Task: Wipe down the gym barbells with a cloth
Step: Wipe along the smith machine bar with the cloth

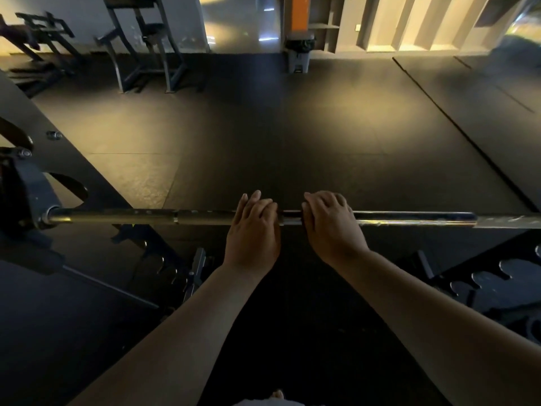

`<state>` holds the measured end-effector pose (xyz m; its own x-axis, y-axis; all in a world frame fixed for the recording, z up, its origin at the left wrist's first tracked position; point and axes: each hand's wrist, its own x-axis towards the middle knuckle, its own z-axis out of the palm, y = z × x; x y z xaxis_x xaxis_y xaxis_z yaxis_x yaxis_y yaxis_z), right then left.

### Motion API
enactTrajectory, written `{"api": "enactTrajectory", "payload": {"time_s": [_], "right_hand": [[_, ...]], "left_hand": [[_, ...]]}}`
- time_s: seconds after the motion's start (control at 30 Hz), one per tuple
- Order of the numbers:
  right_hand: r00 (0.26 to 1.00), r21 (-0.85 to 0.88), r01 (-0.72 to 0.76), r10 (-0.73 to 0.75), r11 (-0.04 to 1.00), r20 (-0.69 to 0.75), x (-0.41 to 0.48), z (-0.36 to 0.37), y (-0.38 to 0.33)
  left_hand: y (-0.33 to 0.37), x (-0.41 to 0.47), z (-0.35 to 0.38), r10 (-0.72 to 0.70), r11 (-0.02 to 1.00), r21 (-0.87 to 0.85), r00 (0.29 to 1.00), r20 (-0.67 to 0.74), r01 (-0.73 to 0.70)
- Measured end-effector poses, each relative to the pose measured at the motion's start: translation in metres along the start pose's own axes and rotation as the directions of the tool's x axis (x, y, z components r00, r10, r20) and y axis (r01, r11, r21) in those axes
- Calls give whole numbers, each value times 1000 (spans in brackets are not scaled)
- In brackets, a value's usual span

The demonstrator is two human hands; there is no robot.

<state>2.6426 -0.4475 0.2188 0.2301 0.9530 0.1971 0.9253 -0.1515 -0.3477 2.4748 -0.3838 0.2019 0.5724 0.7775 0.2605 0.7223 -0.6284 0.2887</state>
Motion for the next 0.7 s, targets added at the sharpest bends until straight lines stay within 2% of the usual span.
{"api": "enactTrajectory", "payload": {"time_s": [0.07, 0.13, 0.23, 0.3, 0.37, 0.4, 0.47, 0.53, 0.6, 0.67, 0.7], "right_hand": [[1000, -36, 18, -18, 999, 2, -4, 13, -16], [991, -58, 133, -132, 989, 15, -19, 26, -21], [974, -78, 223, -225, 972, -21, -23, 21, 6], [994, -52, 59, -64, 997, -90, -20, 11, 24], [978, -18, -157, 153, 987, -138, -14, 5, 26], [971, -17, -204, 200, 979, -134, -12, 7, 19], [988, -11, -126, 124, 992, -87, -13, 18, -5], [996, -9, 85, -85, 996, -24, -19, 30, -21], [972, -43, 236, -237, 971, -8, -23, 27, -14], [972, -93, 218, -225, 971, -69, -21, 21, 8], [984, -98, 119, -131, 988, -125, -22, 17, 16]], "left_hand": [[0, 1, 1, 27, 999, -27, 999, 24, -26], [0, 3, 3, 52, 997, -54, 998, 38, -50], [-1, 4, 5, 75, 996, -42, 997, 28, -74], [-1, 3, 4, 68, 997, -50, 998, 15, -67], [-3, 3, 3, 63, 996, -60, 998, 7, -63], [-3, 4, 3, 67, 996, -62, 998, 8, -67], [-4, 4, 5, 80, 995, -67, 997, 19, -79], [-4, 3, 5, 83, 995, -66, 996, 38, -80], [-3, 1, 4, 74, 996, -61, 997, 27, -72], [-3, 0, 2, 76, 995, -62, 997, 13, -75], [-3, 0, 2, 80, 995, -55, 997, 10, -80]]}}
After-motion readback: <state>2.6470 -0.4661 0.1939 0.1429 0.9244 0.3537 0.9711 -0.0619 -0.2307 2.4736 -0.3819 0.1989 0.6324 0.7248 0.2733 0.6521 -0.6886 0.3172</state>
